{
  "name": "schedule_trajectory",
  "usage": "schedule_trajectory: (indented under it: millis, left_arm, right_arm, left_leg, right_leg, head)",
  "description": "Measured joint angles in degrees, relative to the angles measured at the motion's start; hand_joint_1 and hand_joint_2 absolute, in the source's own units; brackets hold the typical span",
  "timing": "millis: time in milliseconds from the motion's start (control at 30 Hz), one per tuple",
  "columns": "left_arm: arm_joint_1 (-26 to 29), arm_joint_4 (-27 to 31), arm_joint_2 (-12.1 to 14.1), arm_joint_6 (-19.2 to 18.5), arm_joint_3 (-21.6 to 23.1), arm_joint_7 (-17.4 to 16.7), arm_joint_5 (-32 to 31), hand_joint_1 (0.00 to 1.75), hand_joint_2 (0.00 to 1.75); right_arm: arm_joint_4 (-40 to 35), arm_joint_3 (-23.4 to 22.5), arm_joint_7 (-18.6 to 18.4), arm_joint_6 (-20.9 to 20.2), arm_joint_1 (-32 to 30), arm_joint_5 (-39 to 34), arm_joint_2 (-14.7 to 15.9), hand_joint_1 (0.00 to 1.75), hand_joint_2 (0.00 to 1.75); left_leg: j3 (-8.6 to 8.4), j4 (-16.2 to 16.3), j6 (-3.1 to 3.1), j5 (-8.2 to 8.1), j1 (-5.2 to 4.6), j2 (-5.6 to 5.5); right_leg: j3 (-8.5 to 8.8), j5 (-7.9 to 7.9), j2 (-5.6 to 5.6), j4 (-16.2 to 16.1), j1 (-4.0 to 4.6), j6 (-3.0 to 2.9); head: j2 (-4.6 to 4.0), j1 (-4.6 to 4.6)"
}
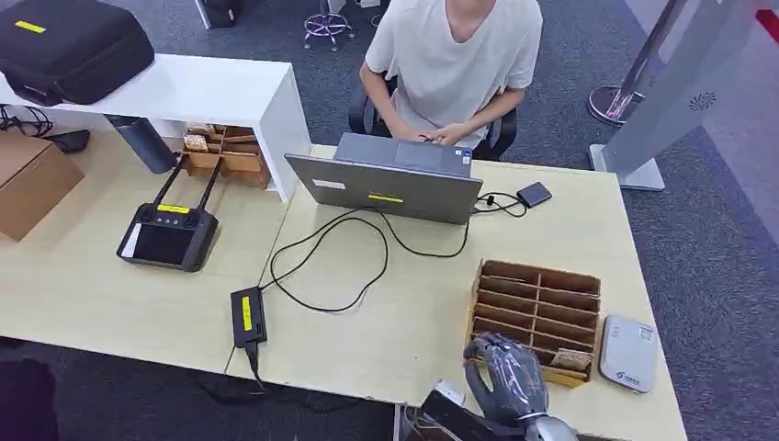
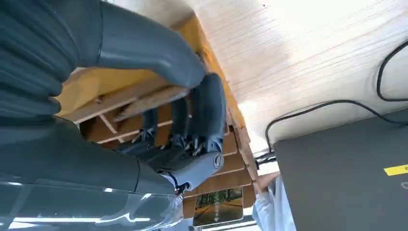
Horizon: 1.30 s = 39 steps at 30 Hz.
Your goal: Pass the card to the sensor for recognition and then transmit it.
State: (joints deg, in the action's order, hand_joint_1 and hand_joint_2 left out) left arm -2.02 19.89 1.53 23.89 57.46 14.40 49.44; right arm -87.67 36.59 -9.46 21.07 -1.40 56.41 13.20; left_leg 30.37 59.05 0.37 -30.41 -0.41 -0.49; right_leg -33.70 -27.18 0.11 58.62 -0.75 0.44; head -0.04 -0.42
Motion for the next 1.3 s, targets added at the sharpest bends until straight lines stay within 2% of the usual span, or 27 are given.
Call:
schedule_trajectory:
  millis: [33,67,167,533,600,667,733,1300]
  left_arm:
    - [0.1,0.0,0.0,0.0,0.0,0.0,0.0,0.00,1.75]
    - [0.1,0.0,0.0,-0.1,0.0,0.1,0.0,0.00,1.75]
    - [0.1,0.0,0.1,-0.1,0.0,0.2,-0.1,0.00,1.75]
    - [0.0,0.2,0.1,0.2,0.0,0.2,-0.1,0.00,1.75]
    - [0.0,0.2,0.1,0.3,0.0,0.2,-0.1,0.00,1.75]
    - [0.0,0.2,0.1,0.3,0.0,0.2,-0.1,0.00,1.75]
    - [0.0,0.2,0.1,0.7,0.0,0.2,-0.2,0.00,1.75]
    - [0.0,0.3,0.1,1.8,-0.1,1.4,-1.0,0.00,1.75]
  right_arm:
    - [0.0,0.0,0.4,0.2,-0.1,-0.3,0.0,1.15,1.75]
    - [0.0,0.0,0.6,0.3,-0.1,-0.5,0.0,1.17,1.75]
    - [0.0,0.0,0.7,0.2,-0.1,-1.0,0.0,1.01,1.75]
    - [-0.7,0.0,0.7,-0.2,-0.1,-1.9,0.0,1.01,1.75]
    - [-0.7,0.0,0.7,-0.2,-0.1,-1.9,0.0,0.87,1.75]
    - [-0.7,0.0,0.7,-0.2,-0.1,-1.9,0.0,0.65,1.75]
    - [-0.7,0.0,0.7,-0.3,-0.1,-2.0,0.0,0.54,1.75]
    - [-0.7,0.0,1.5,0.1,-0.3,-2.8,0.0,0.54,1.75]
  left_leg:
    - [0.00,0.0,0.00,0.00,0.00,0.00]
    - [0.00,0.0,0.00,0.00,0.00,0.00]
    - [0.01,0.0,0.00,0.00,0.00,0.00]
    - [0.00,0.0,0.00,0.00,0.00,0.00]
    - [0.00,0.0,0.00,0.00,0.00,0.00]
    - [0.00,0.0,0.00,0.00,0.00,0.00]
    - [0.00,0.0,0.00,0.00,0.00,0.00]
    - [0.00,0.0,0.00,0.00,0.00,0.00]
  right_leg:
    - [0.00,0.00,0.00,0.0,0.00,0.00]
    - [0.00,0.00,0.00,0.0,0.00,0.00]
    - [0.00,0.00,0.00,0.0,0.00,0.00]
    - [0.00,0.00,0.00,0.0,0.00,0.00]
    - [0.00,0.00,0.00,0.0,0.00,0.00]
    - [0.00,0.00,0.00,0.0,0.00,0.00]
    - [0.00,0.00,0.00,0.0,0.00,0.00]
    - [0.00,0.00,0.00,0.0,0.00,0.00]
  head:
    - [0.00,0.00]
    - [0.00,0.00]
    - [0.00,0.00]
    - [0.00,0.00]
    - [0.00,0.00]
    - [0.00,0.00]
    - [0.00,0.00]
    - [0.00,0.00]
